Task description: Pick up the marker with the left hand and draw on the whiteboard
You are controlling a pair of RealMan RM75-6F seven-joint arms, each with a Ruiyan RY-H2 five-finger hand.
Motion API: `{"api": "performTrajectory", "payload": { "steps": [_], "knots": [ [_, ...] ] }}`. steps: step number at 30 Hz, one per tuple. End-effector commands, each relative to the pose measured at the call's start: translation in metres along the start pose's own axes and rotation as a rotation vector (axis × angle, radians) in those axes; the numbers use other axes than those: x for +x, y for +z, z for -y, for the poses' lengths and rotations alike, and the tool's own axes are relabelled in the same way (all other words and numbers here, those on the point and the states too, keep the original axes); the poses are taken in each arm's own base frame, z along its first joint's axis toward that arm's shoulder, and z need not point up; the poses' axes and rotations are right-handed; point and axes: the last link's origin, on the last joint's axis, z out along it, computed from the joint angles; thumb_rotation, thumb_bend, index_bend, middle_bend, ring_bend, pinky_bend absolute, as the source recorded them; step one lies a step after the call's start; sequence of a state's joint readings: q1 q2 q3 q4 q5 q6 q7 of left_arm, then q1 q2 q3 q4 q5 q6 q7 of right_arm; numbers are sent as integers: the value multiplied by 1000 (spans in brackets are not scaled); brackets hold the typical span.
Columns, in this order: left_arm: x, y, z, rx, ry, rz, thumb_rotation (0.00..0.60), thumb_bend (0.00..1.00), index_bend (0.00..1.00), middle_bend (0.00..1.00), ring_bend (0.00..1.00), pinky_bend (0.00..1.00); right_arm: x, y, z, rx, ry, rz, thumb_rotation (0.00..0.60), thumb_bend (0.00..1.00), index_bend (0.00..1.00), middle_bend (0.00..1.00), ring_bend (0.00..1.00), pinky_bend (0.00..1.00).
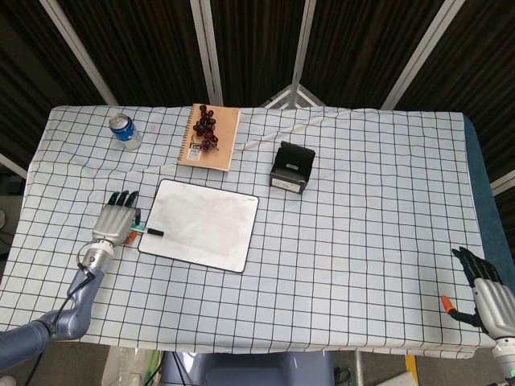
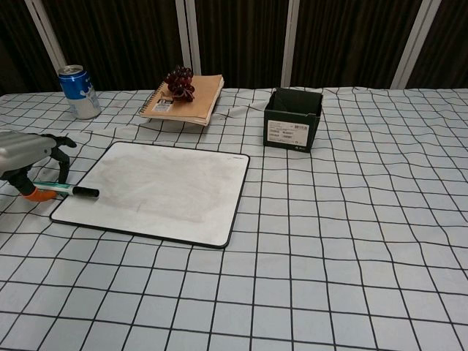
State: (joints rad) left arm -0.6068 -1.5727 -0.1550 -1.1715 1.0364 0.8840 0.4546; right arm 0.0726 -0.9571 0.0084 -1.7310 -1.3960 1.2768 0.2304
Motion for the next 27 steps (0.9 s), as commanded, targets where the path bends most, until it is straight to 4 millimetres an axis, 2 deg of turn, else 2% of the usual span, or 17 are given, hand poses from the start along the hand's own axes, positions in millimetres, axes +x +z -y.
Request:
{"api": "performTrajectory", "payload": {
  "steps": [1, 6, 13, 19, 23, 27],
  "knots": [
    [1, -1, 1, 3, -8, -4, 600, 580, 583, 72, 0, 0, 0, 0, 0, -1, 1, 0, 600, 352, 0, 0, 0, 0],
    [10, -2, 3, 14, -56, -38, 600, 583, 613, 95, 0, 0, 0, 0, 0, -1, 5, -1, 600, 352, 0, 0, 0, 0],
    [53, -5, -3, -3, -321, -177, 600, 583, 636, 128, 0, 0, 0, 0, 0, 0, 9, 1, 600, 352, 0, 0, 0, 0],
    [75, -10, -29, -85, -656, -201, 600, 580, 639, 134, 0, 1, 0, 0, 1, 2, 12, 3, 600, 352, 0, 0, 0, 0],
    [79, -12, -61, -195, -898, -97, 600, 577, 657, 155, 0, 22, 0, 1, 1, 2, 14, 4, 600, 352, 0, 0, 0, 0],
    [78, -13, -82, -257, -1039, -33, 600, 577, 674, 179, 6, 48, 1, 1, 0, -1, 19, 6, 600, 352, 0, 0, 0, 0]
  ]
}}
